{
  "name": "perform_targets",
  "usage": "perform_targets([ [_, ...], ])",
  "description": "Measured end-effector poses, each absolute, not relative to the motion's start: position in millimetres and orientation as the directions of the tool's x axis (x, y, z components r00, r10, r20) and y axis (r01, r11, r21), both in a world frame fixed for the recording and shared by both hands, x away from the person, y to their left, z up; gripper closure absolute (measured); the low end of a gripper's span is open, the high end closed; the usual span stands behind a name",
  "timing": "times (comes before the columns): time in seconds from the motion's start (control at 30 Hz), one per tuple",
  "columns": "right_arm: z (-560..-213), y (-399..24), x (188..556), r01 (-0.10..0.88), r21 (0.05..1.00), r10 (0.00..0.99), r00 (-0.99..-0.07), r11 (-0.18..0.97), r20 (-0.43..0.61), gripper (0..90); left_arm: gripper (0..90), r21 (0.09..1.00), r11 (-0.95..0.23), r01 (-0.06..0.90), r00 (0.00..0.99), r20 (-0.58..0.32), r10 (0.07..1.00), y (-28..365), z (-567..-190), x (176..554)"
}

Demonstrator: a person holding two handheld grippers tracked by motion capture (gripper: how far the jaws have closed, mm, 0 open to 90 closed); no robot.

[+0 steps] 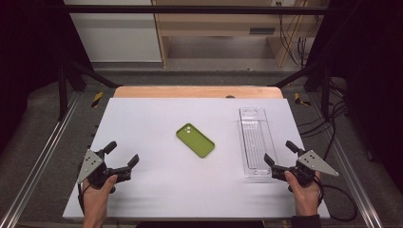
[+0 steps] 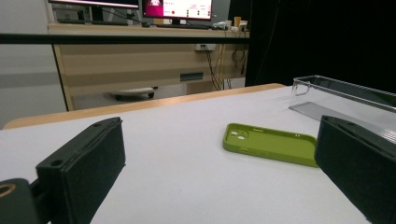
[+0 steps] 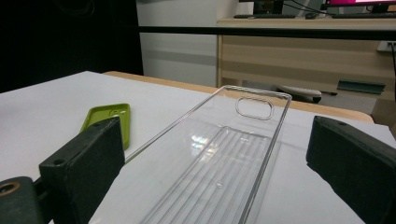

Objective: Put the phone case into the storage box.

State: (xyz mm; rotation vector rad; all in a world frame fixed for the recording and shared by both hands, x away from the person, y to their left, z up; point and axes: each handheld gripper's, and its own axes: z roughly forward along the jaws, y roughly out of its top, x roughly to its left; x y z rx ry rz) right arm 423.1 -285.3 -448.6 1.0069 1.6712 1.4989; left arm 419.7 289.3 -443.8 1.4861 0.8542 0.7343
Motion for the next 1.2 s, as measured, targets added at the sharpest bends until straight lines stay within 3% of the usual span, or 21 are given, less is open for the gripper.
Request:
perform_targets([
  [0.37,-449,-285,421,0.11,0.993,0.88,-0.474,0.034,0.022,4.5,2.3,0.991,-0.046,0.127,0.529,-0.029,0.848,272,-443,416],
  [0.43,-449,-286,421,0.108,0.993,0.881,-0.472,0.035,0.021,4.4,3.4,0.989,-0.088,0.115,0.521,0.015,0.853,265,-443,414],
  [0.6,-450,-288,421,0.106,0.994,0.886,-0.463,0.026,0.026,4.1,4.3,0.988,-0.101,0.117,0.541,0.022,0.841,256,-436,414],
  [0.8,-450,-289,421,0.102,0.994,0.887,-0.461,0.027,0.023,4.1,5.4,0.974,-0.119,0.192,0.578,-0.014,0.816,241,-439,422],
  [1.2,-450,-292,421,0.102,0.995,0.89,-0.454,0.011,0.036,4.2,5.4,0.971,-0.132,0.2,0.606,-0.016,0.796,218,-427,430],
])
